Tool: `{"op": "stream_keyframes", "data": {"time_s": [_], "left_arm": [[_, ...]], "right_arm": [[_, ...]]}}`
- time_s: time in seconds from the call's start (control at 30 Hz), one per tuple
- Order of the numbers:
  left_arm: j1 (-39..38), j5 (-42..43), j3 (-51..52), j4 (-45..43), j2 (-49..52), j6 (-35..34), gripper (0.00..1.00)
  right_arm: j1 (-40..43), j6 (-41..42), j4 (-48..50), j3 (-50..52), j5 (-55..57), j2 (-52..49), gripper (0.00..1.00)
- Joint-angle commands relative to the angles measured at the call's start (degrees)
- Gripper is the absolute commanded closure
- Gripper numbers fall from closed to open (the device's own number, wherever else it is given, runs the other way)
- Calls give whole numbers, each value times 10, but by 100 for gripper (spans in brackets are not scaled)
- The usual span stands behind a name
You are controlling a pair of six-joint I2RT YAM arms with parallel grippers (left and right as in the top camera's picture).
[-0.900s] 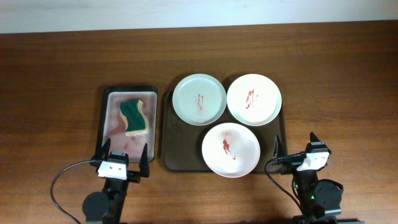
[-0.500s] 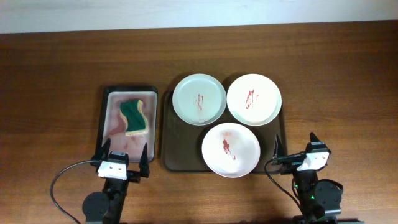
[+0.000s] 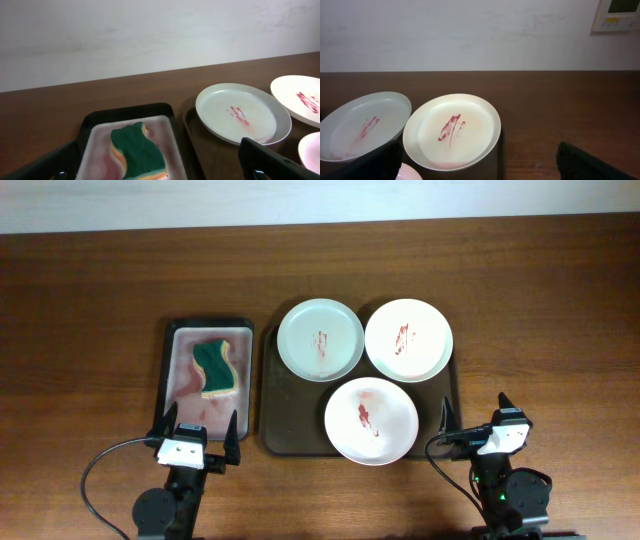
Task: Clean dirty plates on tray and stack at the side
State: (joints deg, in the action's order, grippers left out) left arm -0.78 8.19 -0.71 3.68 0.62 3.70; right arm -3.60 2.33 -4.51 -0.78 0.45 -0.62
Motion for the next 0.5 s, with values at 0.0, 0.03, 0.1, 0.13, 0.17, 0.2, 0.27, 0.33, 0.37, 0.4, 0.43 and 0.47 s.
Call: {"op": "stream_keyframes", "data": {"time_s": [0.0, 0.03, 0.1, 0.13, 0.17, 0.2, 0.27, 0.33, 0.37, 0.4, 0.43, 0.47], "left_arm": [[-2, 9, 2, 2, -3, 11, 1], [-2, 9, 2, 2, -3, 11, 1], [-2, 9, 2, 2, -3, 11, 1], [-2, 9, 2, 2, -3, 11, 1], [-2, 9, 2, 1, -3, 11, 1], [-2, 11, 2, 0, -3, 11, 1], [-2, 10, 2, 1, -3, 11, 1], [-2, 10, 2, 1, -3, 11, 1], [-2, 10, 2, 1, -3, 11, 0], [-2, 10, 2, -2, -3, 11, 1], [-2, 11, 2, -6, -3, 11, 0], [-2, 15, 2, -6, -3, 11, 1]], "right_arm": [[-5, -4, -2, 4, 4, 2, 1], [-5, -4, -2, 4, 4, 2, 1], [-5, -4, -2, 4, 4, 2, 1], [-5, -4, -2, 4, 4, 2, 1], [-5, -4, -2, 4, 4, 2, 1], [-5, -4, -2, 4, 4, 2, 1], [-5, -4, -2, 4, 4, 2, 1], [-5, -4, -1, 4, 4, 2, 1], [-5, -4, -1, 4, 4, 2, 1], [-5, -4, -2, 4, 4, 2, 1], [-5, -4, -1, 4, 4, 2, 1], [-5, -4, -1, 4, 4, 2, 1]]}}
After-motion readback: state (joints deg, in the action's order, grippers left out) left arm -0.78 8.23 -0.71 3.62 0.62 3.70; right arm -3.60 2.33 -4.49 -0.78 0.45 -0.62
